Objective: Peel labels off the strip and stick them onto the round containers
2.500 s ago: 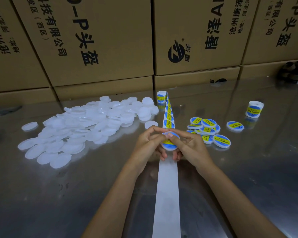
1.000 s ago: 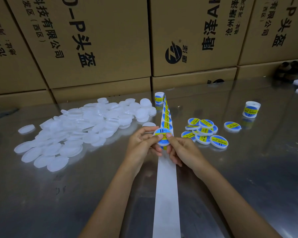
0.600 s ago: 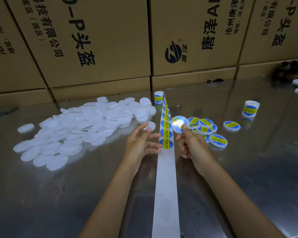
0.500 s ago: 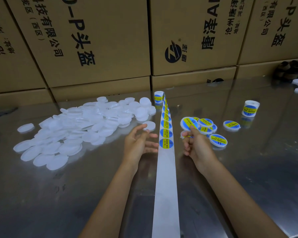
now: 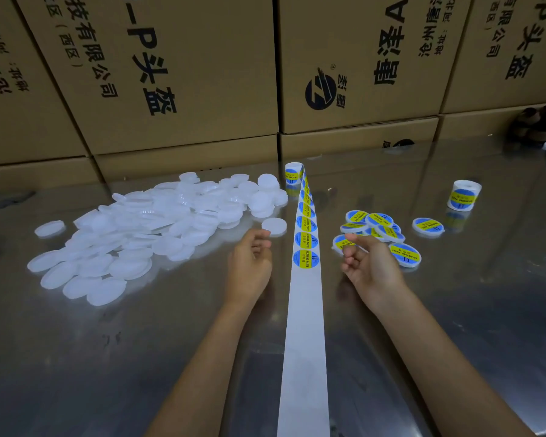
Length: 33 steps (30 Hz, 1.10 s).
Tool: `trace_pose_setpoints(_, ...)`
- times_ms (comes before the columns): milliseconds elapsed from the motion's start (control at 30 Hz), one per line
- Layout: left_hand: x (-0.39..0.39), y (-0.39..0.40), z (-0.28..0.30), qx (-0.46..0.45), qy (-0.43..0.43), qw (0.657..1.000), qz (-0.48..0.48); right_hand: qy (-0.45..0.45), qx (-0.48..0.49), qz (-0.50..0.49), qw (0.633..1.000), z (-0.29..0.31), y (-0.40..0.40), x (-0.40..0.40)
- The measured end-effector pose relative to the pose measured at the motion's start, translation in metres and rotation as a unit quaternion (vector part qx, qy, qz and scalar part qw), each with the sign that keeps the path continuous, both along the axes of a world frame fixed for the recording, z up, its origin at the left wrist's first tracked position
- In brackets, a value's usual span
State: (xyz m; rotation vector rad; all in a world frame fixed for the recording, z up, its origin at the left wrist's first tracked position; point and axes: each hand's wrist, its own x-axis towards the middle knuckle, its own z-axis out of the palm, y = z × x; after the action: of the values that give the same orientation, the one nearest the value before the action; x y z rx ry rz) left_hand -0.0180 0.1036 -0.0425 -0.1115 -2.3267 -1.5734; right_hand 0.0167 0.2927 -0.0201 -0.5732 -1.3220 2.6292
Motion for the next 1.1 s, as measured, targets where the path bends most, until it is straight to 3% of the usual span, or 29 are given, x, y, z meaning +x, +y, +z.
trace_pose_setpoints(233, -0.010, 0.000, -0.001, -0.072, -0.018, 0.997, 0.029, 0.022, 0.233, -0.006, 0.972, -0.009, -0.017, -0.005)
trace_pose_setpoints(367, -0.027, 0.003, 0.000, -0.050, -0.019, 0.995, 0.086, 0.113, 0.450, -0.049, 0.885, -0.013, -0.023, -0.011)
trace_pose_setpoints(500, -0.049, 0.008, 0.000, -0.126, -0.033, 0.985, 0.117, 0.156, 0.562, -0.023, 0.812, -0.018, -0.026, -0.012)
trace_pose_setpoints(633, -0.070, 0.014, -0.001, -0.213, -0.024, 0.972, 0.099, 0.175, 0.614, -0.022, 0.770, -0.021, -0.029, -0.016)
trace_pose_setpoints(900, -0.093, 0.018, -0.004, -0.338, -0.054, 0.935, 0.088, 0.157, 0.634, -0.009, 0.757, -0.025, -0.028, -0.025)
trace_pose_setpoints(1000, -0.090, 0.015, -0.003, -0.313, -0.064, 0.944, 0.076, 0.146, 0.647, 0.014, 0.748, -0.027, -0.026, -0.025)
trace_pose_setpoints(1100, -0.085, 0.008, -0.002, -0.188, -0.088, 0.978, 0.037, 0.136, 0.655, 0.031, 0.743, -0.028, -0.026, -0.024)
